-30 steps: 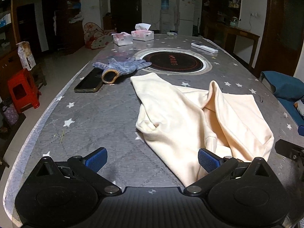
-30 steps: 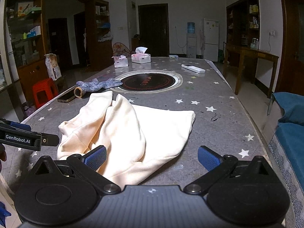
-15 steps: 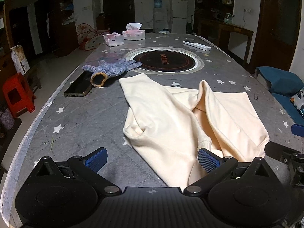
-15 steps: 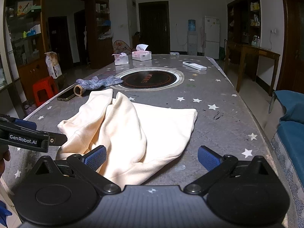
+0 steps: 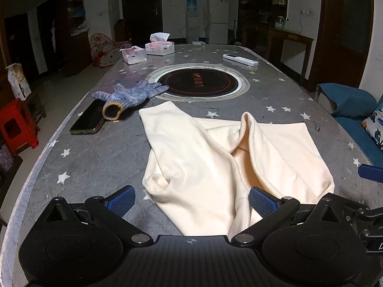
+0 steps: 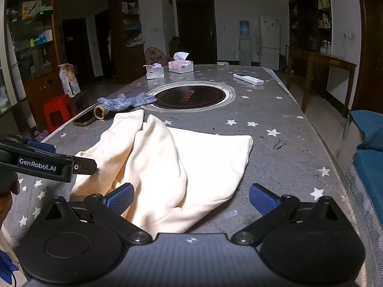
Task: Fold clothes
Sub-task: 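Lower both grippers onto the sweatshirt hem edge, fingers open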
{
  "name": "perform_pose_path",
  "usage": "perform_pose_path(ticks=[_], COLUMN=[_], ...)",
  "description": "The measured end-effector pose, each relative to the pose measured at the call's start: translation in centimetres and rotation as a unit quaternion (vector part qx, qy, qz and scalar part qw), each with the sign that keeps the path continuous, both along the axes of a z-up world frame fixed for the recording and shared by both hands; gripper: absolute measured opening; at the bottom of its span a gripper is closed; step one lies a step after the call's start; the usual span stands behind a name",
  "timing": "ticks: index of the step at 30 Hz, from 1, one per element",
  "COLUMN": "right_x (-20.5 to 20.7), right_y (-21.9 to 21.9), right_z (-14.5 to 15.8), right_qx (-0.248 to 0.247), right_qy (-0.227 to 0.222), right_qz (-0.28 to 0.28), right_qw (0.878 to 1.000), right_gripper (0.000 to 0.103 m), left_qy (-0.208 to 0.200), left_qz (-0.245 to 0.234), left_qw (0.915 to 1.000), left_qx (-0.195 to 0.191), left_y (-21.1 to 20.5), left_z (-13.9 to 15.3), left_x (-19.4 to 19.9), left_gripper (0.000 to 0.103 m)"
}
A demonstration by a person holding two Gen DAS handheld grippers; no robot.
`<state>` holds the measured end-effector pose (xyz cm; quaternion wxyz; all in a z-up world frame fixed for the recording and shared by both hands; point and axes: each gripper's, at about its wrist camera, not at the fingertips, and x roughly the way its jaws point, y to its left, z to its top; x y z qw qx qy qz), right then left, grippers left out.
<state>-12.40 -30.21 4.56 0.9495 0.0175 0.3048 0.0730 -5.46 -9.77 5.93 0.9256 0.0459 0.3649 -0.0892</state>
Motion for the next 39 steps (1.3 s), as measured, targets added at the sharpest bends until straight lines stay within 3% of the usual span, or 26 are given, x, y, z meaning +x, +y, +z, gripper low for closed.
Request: perform_pose_path(ticks=[13, 23, 32, 39], right_x=[1.1, 2.4, 4.1, 5.4], right_y=[-0.5, -0.9, -0.6, -0.4], right_z=[0.1, 0.1, 0.7, 0.6], right_qx=[0.003, 0.01, 0.005, 0.005], right_qy=[0.002, 0.006, 0.005, 0.011], right_qz=[-0.003, 0.004, 0.023, 0.035], right_qw=[1.0, 1.0, 1.0, 0.999], right_gripper=[0.102, 0.094, 0.089, 0.081], left_qy=[0.015, 0.023, 0.043, 0.06], left_qz=[-0.02, -0.023, -0.042, -0.066], left_qw=[0.9997, 0.9992, 0.9978, 0.9954], left_qx=[-0.004, -0.022, -0.03, -0.034], left_y=[-1.5, -1.0, -1.6, -1.7], left_z=[-0.3, -0.6, -1.4, -2.1], left_x=[2.3, 3.8, 5.4, 5.8], left_gripper=[0.103, 0.097, 0.076, 0.042])
